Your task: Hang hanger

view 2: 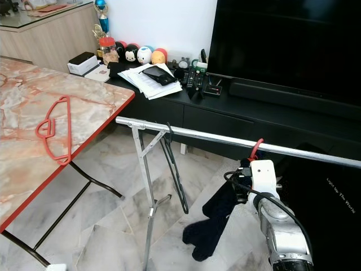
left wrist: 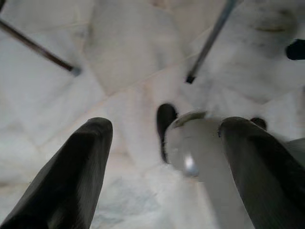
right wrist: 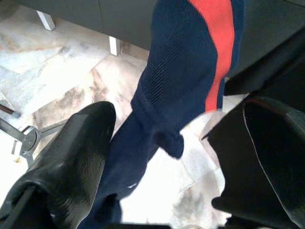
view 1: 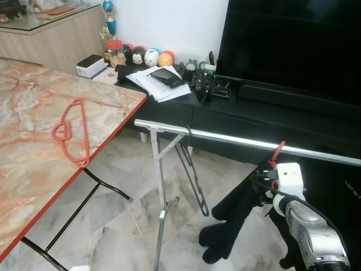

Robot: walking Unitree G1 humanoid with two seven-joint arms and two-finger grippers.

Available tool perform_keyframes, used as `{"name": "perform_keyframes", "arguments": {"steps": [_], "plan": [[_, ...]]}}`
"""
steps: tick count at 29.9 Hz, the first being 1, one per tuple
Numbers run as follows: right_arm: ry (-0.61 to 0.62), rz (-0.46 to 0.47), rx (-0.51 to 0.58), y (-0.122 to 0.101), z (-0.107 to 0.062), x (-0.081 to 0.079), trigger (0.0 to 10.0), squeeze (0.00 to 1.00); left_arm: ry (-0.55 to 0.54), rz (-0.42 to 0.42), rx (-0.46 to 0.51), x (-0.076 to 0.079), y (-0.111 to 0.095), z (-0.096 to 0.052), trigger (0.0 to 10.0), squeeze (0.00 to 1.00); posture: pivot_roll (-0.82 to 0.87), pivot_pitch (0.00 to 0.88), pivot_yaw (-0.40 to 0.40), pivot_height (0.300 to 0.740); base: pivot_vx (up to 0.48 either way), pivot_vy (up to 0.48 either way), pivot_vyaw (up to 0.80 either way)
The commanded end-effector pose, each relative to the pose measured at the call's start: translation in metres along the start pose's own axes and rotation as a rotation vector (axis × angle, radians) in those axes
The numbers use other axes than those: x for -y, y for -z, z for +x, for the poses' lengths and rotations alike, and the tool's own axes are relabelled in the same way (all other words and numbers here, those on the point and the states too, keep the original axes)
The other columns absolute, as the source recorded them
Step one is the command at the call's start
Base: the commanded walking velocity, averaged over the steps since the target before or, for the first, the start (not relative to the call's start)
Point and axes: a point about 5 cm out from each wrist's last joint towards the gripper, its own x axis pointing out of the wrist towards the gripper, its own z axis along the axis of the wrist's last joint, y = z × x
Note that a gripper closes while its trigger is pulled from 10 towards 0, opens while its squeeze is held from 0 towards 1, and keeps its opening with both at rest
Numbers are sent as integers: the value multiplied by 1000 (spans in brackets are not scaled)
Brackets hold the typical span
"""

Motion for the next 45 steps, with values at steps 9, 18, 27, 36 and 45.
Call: {"name": "perform_keyframes", "arguments": {"steps": [9,18,27,36,45], "plan": [[-83,57,47,-6,5,-9,10000,0,2,22,-14,17,-4,5,10000,0,-60,0,-37,740,0,0,0],[-174,38,24,-2,22,-27,10000,0,-18,15,-20,7,-2,3,10000,0,-55,0,-37,740,0,0,0],[-154,100,60,-13,37,-24,10000,0,-53,3,-30,-25,7,-7,10000,0,-50,0,-37,740,0,0,0],[-133,71,60,-13,44,-25,0,0,-50,3,-33,-21,7,-6,10000,0,-46,0,-36,740,0,0,0],[-115,74,42,-5,45,-24,0,0,-28,11,-33,-3,5,-1,10000,0,-37,0,-35,740,0,0,0]]}}
